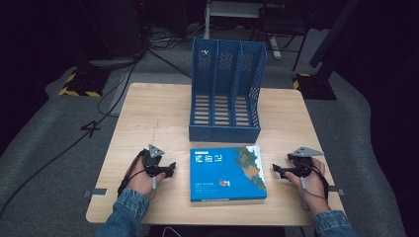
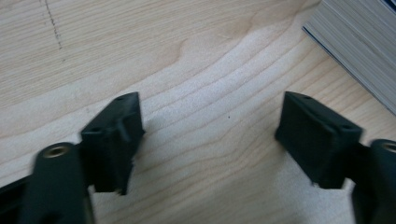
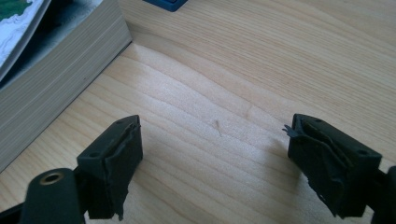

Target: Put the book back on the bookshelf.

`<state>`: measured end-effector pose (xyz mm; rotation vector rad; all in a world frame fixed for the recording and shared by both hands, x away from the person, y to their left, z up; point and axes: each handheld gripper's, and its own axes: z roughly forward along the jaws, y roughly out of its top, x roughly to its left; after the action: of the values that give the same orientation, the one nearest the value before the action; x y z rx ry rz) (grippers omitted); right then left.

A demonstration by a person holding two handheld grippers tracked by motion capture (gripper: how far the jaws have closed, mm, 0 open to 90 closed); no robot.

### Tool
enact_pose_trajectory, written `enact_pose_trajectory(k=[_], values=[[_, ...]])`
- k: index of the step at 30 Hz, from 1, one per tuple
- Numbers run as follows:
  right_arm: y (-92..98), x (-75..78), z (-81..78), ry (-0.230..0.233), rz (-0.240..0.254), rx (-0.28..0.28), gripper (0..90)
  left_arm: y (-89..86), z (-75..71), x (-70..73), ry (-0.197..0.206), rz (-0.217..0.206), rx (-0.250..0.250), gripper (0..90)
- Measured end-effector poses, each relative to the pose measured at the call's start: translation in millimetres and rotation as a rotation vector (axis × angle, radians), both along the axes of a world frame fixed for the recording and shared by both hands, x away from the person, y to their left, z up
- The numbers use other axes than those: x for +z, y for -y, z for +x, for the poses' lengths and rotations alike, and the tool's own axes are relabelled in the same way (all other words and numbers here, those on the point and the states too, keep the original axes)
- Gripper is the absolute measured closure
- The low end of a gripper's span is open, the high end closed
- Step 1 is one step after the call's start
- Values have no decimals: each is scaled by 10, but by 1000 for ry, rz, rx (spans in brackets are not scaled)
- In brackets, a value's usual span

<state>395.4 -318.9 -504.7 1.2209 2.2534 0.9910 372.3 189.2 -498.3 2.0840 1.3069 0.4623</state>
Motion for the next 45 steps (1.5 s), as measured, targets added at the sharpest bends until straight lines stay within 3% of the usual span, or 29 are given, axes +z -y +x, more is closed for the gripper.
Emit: enact_pose_trajectory(k=[2,3,7,12,18,21,26,30,32,35,38,41,45], values=[[-11,0,1,-1,-2,-8,176,-6,-9,37,-17,-26,6,324],[-14,0,2,-1,-1,-10,175,-3,-18,61,-11,-44,8,328],[-17,-1,5,-1,-2,-10,174,25,-47,148,22,-40,-5,337],[-17,0,3,-1,-2,-9,174,104,-89,261,46,-78,-27,355],[-17,-1,-7,0,1,-8,174,276,-170,434,86,-147,-100,358],[-18,-1,-12,-1,2,-8,175,345,-202,468,89,-174,-128,362],[-62,42,-44,-23,3,31,243,459,-211,442,55,-251,-155,373],[-177,108,-108,-25,-5,73,263,567,-196,382,27,-248,-176,372],[-223,154,-151,-44,-95,63,285,617,-187,353,18,-216,-181,366],[-250,208,-207,-54,-77,82,286,667,-174,318,3,-192,-189,361],[-328,297,-310,-16,-76,131,279,694,-149,280,-20,-178,-196,353],[-412,322,-382,-11,-84,154,279,715,-116,223,-45,-167,-192,344],[-474,340,-441,-10,-70,172,286,726,-88,182,-69,-203,-175,301]])
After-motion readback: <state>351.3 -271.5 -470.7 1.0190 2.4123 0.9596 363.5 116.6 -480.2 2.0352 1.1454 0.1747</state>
